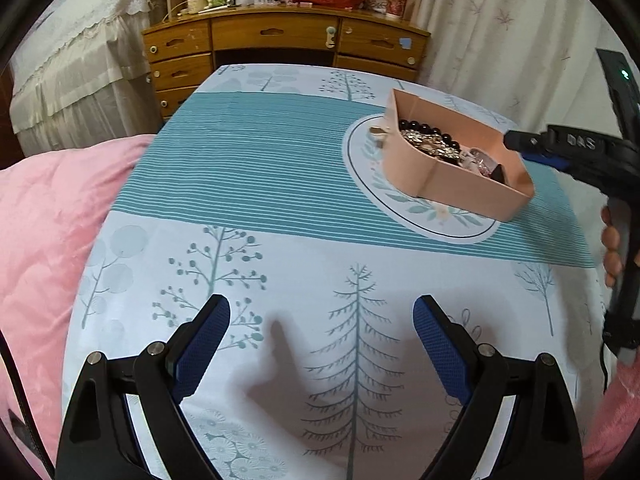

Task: Organize jewelry

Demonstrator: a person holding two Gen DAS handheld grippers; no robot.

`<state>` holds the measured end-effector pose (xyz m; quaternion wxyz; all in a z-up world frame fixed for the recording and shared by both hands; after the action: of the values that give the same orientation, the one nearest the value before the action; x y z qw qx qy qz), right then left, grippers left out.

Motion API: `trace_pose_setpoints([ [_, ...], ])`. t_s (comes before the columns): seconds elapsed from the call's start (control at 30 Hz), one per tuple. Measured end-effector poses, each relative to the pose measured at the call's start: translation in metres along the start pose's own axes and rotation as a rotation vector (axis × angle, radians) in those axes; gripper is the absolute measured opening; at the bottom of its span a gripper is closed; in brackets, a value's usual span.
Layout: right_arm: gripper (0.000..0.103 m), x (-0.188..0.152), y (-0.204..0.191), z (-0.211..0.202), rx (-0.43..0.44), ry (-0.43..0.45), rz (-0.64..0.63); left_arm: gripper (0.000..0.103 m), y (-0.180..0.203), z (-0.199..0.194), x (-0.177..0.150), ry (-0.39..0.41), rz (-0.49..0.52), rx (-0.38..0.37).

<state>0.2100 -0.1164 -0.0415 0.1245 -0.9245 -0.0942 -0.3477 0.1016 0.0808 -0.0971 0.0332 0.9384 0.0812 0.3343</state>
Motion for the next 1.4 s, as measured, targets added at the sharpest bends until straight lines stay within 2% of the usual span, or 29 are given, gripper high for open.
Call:
trace_pose_setpoints([
  [0.13,0.054,-0.018,-0.002,-0.012,0.004,-0.034,0.020,0.092,0.001,-0.003,0.000,-0.010,-0.006,0.000],
  [0.2,0.068,-0.030,-0.002,-0.020,-0.009,-0.060,0.038,0.092,0.002,-0.004,0.000,-0.025,-0.009,0.011],
  [0.23,0.069,-0.036,-0.002,-0.024,-0.019,-0.072,0.046,0.092,0.003,-0.004,-0.001,-0.041,-0.012,0.021],
  [0.37,0.071,-0.061,-0.001,-0.044,-0.064,-0.117,0.068,0.092,0.009,-0.007,-0.002,-0.097,0.001,0.008],
  [0.5,0.075,-0.078,-0.002,-0.066,-0.090,-0.133,0.089,0.092,0.019,-0.019,0.000,-0.117,0.032,-0.013],
  [0.73,0.078,-0.083,-0.020,-0.102,-0.087,-0.118,0.059,0.092,0.045,-0.056,0.014,-0.070,0.131,0.042],
  [0.83,0.078,-0.082,-0.028,-0.119,-0.042,-0.089,0.054,0.092,0.052,-0.072,0.022,-0.050,0.135,0.044],
  [1.03,0.079,-0.079,-0.033,-0.148,-0.034,-0.035,0.048,0.097,0.059,-0.094,0.036,-0.009,0.124,0.017],
  [1.17,0.096,-0.080,-0.030,-0.160,-0.050,-0.020,0.059,0.100,0.065,-0.102,0.042,0.009,0.124,0.001],
  [1.4,0.098,-0.089,-0.024,-0.170,-0.042,-0.012,0.099,0.102,0.073,-0.105,0.041,0.020,0.159,0.009],
])
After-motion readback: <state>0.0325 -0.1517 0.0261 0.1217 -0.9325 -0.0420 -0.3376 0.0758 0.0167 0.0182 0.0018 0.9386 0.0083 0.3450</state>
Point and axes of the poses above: each gripper's, at about its wrist camera, not at the fingertips, and z roughly the way its jaws point, y to its right, x to its top, the point moved 2 cm from there along z, roughly the way its jaws point, and after that the axes turned 6 degrees about y, right-handed, at the moved point
